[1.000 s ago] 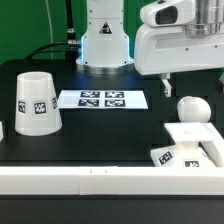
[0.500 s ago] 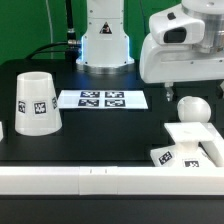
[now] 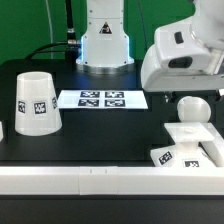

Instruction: Assemble lamp

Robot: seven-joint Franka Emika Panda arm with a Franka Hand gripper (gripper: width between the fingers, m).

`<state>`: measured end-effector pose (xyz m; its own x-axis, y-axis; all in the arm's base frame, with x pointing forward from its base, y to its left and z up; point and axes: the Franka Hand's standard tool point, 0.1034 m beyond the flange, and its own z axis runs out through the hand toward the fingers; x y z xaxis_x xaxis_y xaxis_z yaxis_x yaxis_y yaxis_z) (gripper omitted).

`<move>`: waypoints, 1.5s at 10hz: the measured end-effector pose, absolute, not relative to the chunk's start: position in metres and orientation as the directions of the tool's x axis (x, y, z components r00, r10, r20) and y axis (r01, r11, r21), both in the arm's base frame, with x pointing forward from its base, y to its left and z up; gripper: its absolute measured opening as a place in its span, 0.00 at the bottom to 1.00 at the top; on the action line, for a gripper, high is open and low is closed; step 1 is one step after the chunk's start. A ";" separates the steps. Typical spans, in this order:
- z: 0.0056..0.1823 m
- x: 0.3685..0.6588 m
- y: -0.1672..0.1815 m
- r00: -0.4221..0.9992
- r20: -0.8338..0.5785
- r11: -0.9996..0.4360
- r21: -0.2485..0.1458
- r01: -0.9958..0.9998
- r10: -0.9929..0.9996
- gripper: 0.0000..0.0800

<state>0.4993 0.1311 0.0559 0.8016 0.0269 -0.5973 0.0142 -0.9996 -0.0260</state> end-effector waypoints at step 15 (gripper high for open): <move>0.009 0.479 0.142 0.678 -0.734 -0.999 -0.031 0.015 0.033 0.87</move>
Offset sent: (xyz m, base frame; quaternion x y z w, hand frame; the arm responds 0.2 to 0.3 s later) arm -0.0084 0.0183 -0.0008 0.0343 -0.1338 0.0252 0.9901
